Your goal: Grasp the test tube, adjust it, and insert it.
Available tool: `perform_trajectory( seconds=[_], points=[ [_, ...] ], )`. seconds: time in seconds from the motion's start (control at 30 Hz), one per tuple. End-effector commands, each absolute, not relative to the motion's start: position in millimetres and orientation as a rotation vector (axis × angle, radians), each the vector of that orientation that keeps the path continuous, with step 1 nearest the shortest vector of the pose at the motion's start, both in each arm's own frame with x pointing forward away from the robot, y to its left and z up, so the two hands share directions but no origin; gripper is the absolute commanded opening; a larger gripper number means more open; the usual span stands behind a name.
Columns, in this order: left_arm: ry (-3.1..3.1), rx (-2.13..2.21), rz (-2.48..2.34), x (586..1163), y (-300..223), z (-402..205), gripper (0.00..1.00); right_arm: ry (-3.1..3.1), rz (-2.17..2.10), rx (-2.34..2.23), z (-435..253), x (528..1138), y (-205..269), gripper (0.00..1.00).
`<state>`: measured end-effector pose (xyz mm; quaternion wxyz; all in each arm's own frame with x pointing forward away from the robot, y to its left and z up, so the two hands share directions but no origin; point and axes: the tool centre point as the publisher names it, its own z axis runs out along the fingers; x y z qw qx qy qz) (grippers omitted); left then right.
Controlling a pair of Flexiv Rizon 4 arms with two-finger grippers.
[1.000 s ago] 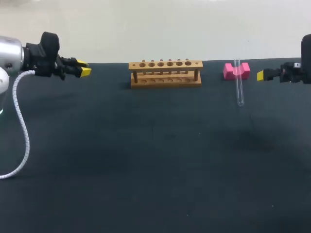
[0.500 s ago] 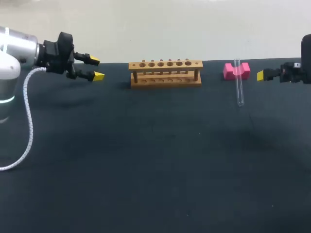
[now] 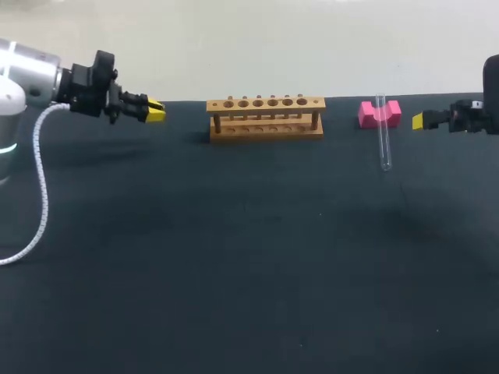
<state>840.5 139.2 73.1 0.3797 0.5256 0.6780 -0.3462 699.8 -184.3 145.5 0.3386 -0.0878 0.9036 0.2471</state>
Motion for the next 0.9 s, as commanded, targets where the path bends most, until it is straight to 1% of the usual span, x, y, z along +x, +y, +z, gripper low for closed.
perform_trajectory(
  seconds=[0.03, 0.07, 0.43, 0.9],
  points=[
    [1.743, 1.326, -0.865, 831, 141, 73, 0.64, 2.355, 0.635, -0.225, 146, 699, -183, 1.0],
    [1.755, 1.314, -0.857, 830, 140, 74, 1.0, 2.355, 0.635, -0.225, 146, 699, -183, 1.0],
    [1.748, 1.299, -0.855, 817, 141, 81, 1.0, 2.355, 0.635, -0.225, 146, 699, -183, 1.0],
    [1.748, 1.299, -0.855, 817, 141, 81, 1.0, 2.355, 0.635, -0.225, 146, 699, -183, 1.0]
  ],
)
